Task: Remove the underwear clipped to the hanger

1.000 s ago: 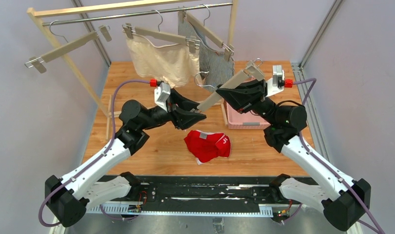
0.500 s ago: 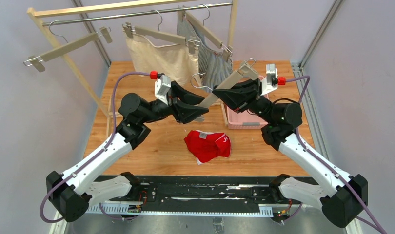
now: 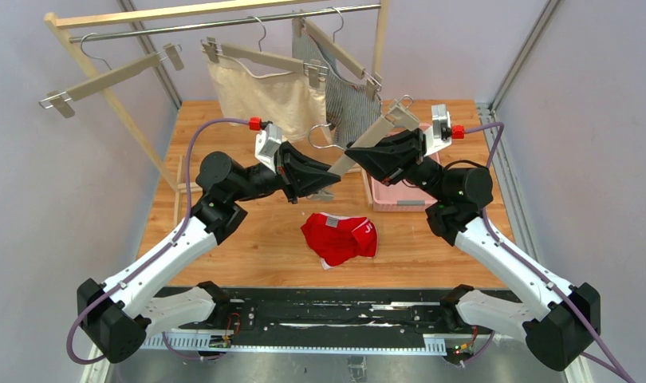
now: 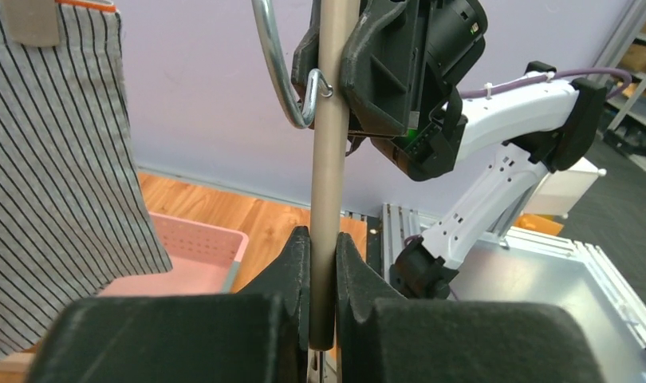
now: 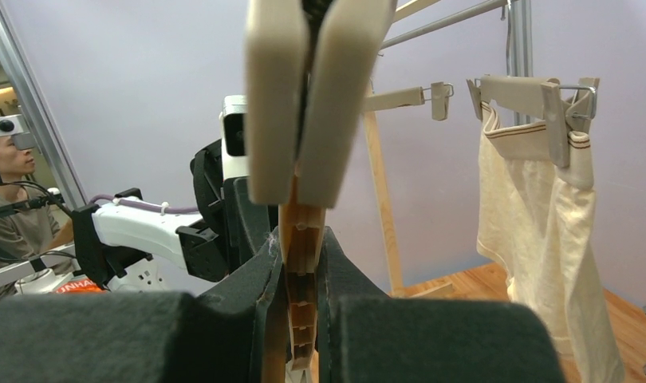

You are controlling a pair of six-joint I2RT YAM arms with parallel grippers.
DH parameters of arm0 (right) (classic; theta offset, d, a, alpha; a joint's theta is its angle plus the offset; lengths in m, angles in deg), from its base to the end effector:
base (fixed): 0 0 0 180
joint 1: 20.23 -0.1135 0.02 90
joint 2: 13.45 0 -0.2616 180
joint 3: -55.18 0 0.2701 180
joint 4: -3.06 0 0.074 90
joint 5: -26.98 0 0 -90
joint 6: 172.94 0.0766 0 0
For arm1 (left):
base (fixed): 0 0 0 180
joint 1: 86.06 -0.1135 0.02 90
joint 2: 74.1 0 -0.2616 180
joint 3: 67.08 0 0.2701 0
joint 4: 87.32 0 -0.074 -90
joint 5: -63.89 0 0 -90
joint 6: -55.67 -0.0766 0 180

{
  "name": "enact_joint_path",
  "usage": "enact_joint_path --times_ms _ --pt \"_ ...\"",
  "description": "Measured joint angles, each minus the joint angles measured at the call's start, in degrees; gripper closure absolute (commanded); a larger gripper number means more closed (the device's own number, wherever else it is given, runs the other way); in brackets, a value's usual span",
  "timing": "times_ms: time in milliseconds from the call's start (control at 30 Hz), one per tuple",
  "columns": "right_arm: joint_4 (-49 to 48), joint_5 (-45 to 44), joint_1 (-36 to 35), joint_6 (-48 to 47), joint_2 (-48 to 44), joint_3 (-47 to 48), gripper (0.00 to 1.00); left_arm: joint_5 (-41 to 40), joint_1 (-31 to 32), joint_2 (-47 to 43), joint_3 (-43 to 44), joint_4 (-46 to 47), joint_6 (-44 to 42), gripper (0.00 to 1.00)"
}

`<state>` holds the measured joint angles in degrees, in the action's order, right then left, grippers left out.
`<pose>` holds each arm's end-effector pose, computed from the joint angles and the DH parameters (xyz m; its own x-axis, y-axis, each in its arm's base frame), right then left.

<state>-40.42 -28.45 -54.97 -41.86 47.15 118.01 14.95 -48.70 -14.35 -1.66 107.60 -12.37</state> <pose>0.1866 0.1823 0.4500 -0.0789 0.6037 -0.7933 -0.9857 0.0718 0.1527 0.1923 -0.2101 0.4125 -0.0946 -0.2825 -0.9546 0.9822 0.1300 -0.1358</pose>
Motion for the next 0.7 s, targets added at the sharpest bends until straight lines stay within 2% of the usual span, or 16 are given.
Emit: enact_joint_path --times_ms 267,433,467,533,600,633,700 --pt "-0.28 0.96 -0.09 0.17 0.0 0.11 1.0 1.4 -0.22 0.07 0.0 0.59 2.34 1.0" --pt "0.57 0.76 -0.26 0.15 0.0 0.11 0.98 0.74 -0.22 -0.96 0.61 -3.17 1.84 1.0" --pt "0.63 0.7 -0.26 0.15 0.0 0.11 0.93 0.63 -0.22 -1.09 1.03 -4.28 1.66 1.0" --pt "0.74 0.42 -0.28 0.17 0.02 0.11 0.77 0.48 -0.22 -1.38 1.66 -6.03 1.29 1.0" --pt "0.85 0.31 -0.59 0.15 0.07 0.11 0.47 0.15 -0.22 -2.21 1.97 -8.04 0.59 1.0" --pt "1.18 -0.04 -0.68 -0.55 0.13 0.11 0.36 -0.07 -0.17 -2.8 2.03 -9.2 0.2 1.0" --pt "1.46 -0.7 -0.68 -0.68 0.42 0.11 0.32 -0.35 -0.09 -4.04 2.32 -12.26 -0.85 1.0"
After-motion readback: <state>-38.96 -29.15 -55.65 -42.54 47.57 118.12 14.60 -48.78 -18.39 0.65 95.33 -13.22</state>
